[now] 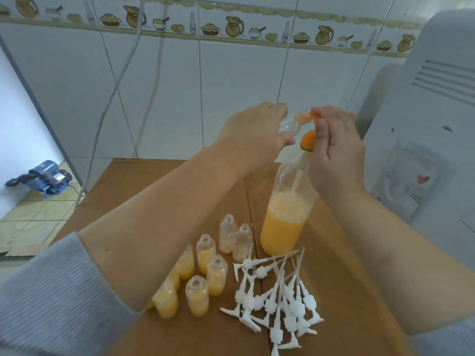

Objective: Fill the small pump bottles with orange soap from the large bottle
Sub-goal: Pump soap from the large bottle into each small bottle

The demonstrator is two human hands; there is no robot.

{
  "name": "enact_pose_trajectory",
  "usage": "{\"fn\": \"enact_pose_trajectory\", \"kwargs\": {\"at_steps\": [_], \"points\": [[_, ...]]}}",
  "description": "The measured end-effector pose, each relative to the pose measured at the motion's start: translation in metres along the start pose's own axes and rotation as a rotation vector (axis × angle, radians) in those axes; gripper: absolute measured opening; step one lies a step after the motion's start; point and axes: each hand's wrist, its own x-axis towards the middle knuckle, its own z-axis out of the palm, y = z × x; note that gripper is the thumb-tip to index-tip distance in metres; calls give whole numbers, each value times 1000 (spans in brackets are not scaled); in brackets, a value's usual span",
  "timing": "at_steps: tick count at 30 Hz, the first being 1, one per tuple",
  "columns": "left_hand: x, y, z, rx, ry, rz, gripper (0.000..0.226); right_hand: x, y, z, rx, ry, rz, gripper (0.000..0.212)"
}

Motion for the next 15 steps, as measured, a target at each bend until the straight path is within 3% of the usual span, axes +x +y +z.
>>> {"fn": "enact_pose_trajectory", "kwargs": {"at_steps": [7,15], "points": [[-1,2,8,-50,-9,-13,32,-7,7,10,13,92,7,30],[0,0,0,-48,-4,-17,33,2,-1,2,35,39,-5,32]]}}
